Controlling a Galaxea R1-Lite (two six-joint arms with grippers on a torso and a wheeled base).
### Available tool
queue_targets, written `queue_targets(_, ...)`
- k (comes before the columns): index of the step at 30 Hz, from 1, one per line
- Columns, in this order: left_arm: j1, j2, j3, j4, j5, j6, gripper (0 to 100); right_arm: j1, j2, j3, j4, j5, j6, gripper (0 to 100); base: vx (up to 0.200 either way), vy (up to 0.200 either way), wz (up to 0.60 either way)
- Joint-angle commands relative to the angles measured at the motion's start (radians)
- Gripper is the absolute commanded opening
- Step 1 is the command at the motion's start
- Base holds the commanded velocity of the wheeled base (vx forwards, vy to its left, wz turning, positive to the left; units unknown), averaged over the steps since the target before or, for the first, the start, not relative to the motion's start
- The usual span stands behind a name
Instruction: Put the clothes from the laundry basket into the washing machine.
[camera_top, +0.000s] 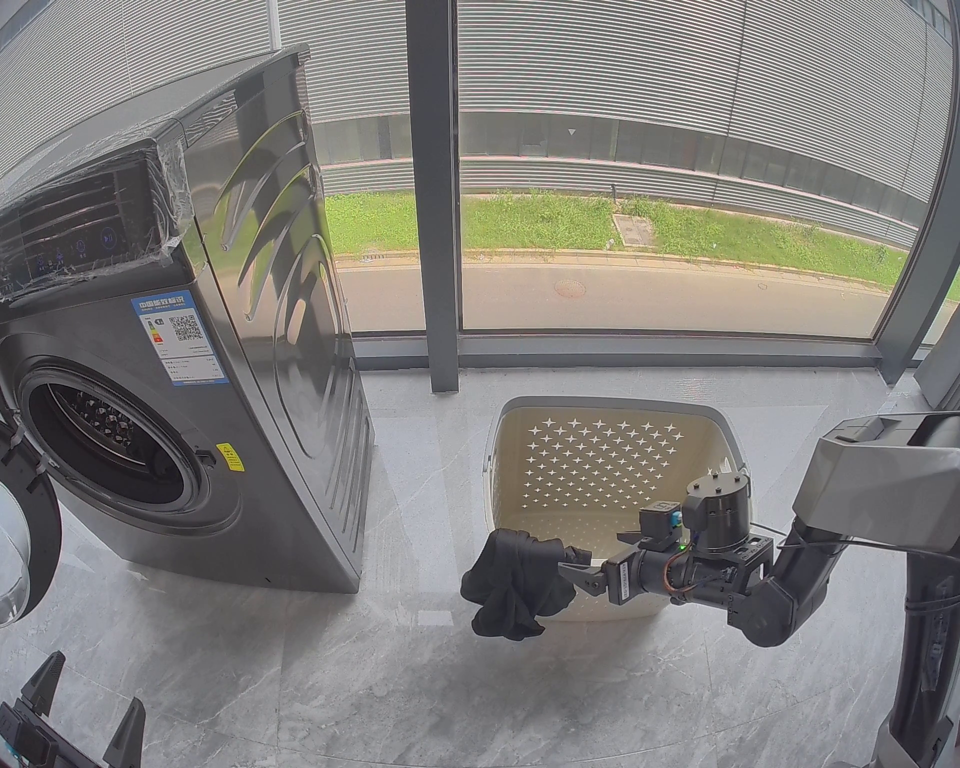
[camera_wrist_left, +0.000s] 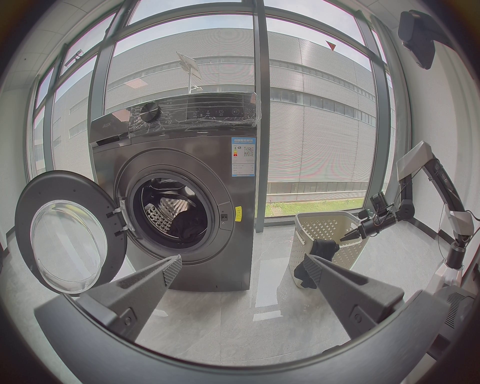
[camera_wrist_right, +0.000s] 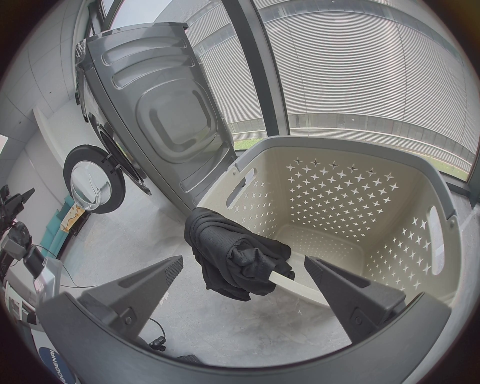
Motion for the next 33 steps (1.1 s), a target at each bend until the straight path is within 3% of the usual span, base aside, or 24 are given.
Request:
queue_targets(1, 0.0, -0.016, 0.018, 0.0, 0.0, -0.001, 100, 0.016, 0.068, -0.04, -0.003, 0.0, 0.0, 100, 0.0, 0.0, 0.0)
queue_targets(20, 0.0, -0.016, 0.018, 0.0, 0.0, -0.001, 100, 0.036, 0.142, -0.12, -0.039, -0.002, 0.0, 100, 0.0, 0.0, 0.0)
queue_targets(21, 0.0, -0.016, 0.018, 0.0, 0.0, -0.001, 100, 0.038, 0.144, -0.12, -0.04, -0.002, 0.001, 0, 0.0, 0.0, 0.0)
queue_targets(33, 0.0, -0.016, 0.018, 0.0, 0.0, -0.001, 100, 0.039, 0.148, -0.112, -0.074, 0.0, 0.001, 0, 0.0, 0.0, 0.0)
